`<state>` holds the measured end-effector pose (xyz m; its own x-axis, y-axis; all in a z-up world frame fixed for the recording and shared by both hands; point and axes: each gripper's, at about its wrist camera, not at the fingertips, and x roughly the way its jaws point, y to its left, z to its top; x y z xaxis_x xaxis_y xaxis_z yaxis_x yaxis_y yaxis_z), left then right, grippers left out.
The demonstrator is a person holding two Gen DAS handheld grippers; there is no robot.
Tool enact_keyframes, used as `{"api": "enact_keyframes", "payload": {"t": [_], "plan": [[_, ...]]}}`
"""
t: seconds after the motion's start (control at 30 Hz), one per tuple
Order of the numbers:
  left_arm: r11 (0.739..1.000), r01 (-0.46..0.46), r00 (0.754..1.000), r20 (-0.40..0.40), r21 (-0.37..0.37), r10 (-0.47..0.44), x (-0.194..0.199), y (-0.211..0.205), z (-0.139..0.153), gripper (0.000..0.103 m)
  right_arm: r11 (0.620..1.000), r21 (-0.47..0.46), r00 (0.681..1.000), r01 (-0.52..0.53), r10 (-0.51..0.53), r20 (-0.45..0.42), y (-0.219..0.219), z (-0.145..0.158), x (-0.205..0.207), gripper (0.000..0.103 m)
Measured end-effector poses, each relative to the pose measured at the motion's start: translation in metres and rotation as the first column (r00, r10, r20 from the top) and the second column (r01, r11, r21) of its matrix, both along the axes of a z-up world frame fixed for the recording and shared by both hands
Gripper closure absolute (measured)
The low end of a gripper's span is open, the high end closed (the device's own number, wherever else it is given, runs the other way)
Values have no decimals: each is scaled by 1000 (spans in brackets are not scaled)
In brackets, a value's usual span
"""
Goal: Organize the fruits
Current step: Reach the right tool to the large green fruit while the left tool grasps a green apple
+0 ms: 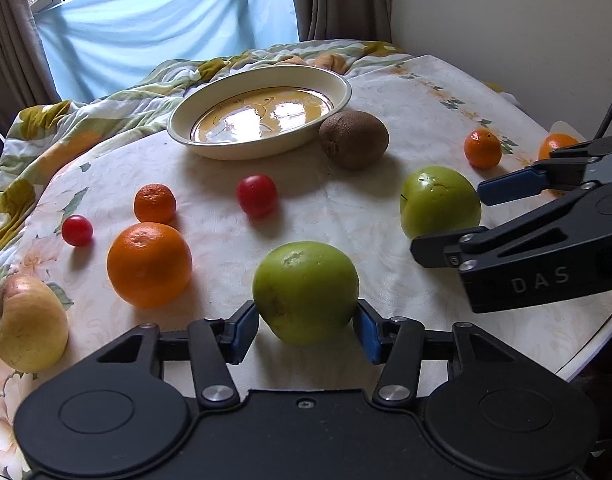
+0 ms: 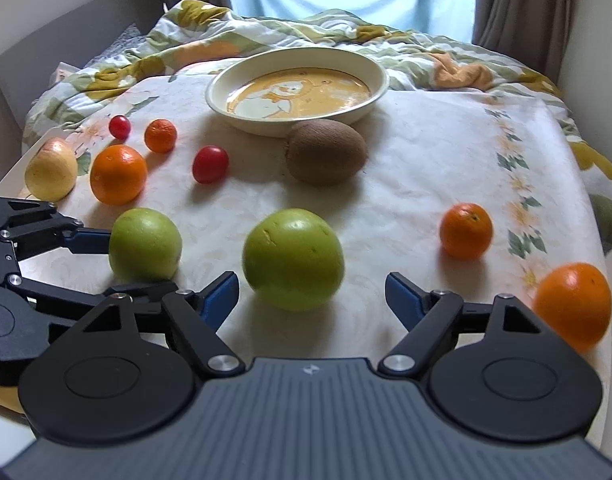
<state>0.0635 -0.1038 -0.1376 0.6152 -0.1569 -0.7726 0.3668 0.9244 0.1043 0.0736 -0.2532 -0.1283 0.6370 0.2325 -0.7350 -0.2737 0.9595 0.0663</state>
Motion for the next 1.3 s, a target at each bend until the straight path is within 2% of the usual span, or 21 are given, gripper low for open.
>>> {"api": "enact_keyframes", "payload": {"t": [0.33,0.4,1.3], "plan": [[1000,-4,1000,5,-16,4,-1,1,1,47,1000,1,1000,-30,30,-3,6,-4,12,21],[1000,-5,1000,9,-21,6,-1,2,1,47,999,9,999,-45,45,-8,7,-5,14,30],[1000,8,996,85,-30,-6,-1,-1,18,51,998,14,998,-64,64,-6,5,-4,16,31]]}}
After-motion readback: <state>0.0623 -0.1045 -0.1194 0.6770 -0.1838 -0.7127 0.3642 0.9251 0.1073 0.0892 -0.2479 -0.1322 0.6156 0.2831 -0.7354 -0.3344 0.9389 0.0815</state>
